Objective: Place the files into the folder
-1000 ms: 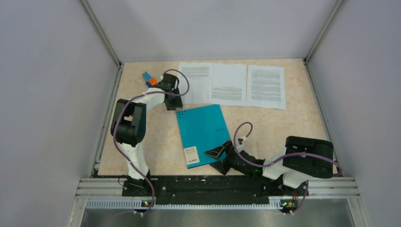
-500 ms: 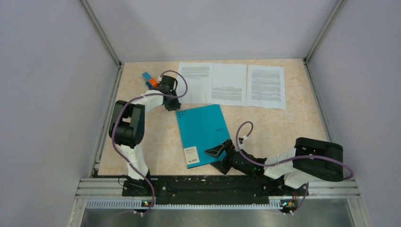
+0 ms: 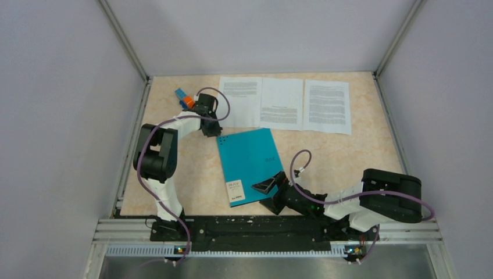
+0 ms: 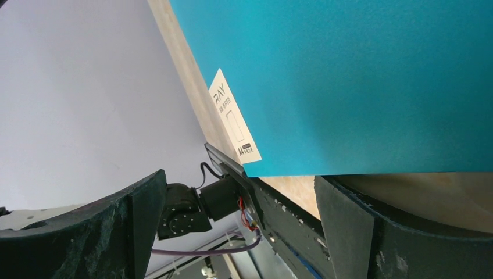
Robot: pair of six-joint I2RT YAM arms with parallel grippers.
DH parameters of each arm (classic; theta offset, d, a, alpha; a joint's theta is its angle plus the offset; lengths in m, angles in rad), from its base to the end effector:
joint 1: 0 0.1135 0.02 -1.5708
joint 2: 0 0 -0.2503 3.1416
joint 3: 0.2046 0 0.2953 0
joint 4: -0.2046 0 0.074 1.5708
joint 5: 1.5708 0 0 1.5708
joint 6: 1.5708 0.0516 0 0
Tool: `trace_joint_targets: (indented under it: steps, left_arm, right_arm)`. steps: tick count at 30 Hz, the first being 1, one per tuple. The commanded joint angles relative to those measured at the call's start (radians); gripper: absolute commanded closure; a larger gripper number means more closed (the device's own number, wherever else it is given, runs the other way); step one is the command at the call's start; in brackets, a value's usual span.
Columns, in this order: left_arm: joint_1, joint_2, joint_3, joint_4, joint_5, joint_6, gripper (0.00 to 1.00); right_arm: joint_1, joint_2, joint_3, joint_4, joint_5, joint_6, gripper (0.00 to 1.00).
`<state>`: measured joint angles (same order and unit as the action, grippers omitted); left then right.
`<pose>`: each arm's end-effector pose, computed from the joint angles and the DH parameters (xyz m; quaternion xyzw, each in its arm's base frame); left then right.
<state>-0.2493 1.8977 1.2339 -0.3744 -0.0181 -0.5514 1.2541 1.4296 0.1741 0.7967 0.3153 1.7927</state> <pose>0.4158 -0.1049 0.1115 -0.1475 0.9534 -0.0945 0.2457 0.0905 0.2248 0.0505 0.3031 0.7866 0.5143 0.1579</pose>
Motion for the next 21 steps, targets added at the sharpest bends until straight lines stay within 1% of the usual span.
trace_joint_targets:
  steps: [1,7,13,17,21]
  left_arm:
    - [-0.004,-0.012,-0.025,-0.040,0.013,-0.008,0.79]
    - [-0.004,-0.008,-0.024,-0.040,0.013,-0.007,0.80]
    - [-0.004,-0.009,-0.025,-0.037,0.013,-0.008,0.81]
    - [-0.004,-0.012,-0.033,-0.036,0.012,-0.008,0.81]
    - [-0.004,-0.018,-0.043,-0.029,0.041,-0.010,0.81]
  right_arm:
    - [0.014,-0.011,0.035,-0.016,-0.010,-0.006,0.04]
    - [0.014,0.002,0.022,0.022,0.017,0.009,0.02]
    - [0.014,0.055,-0.025,0.174,0.054,0.040,0.03]
    - [0.012,0.060,-0.040,0.192,0.076,0.055,0.03]
    - [0.010,0.043,-0.027,0.147,0.096,0.053,0.03]
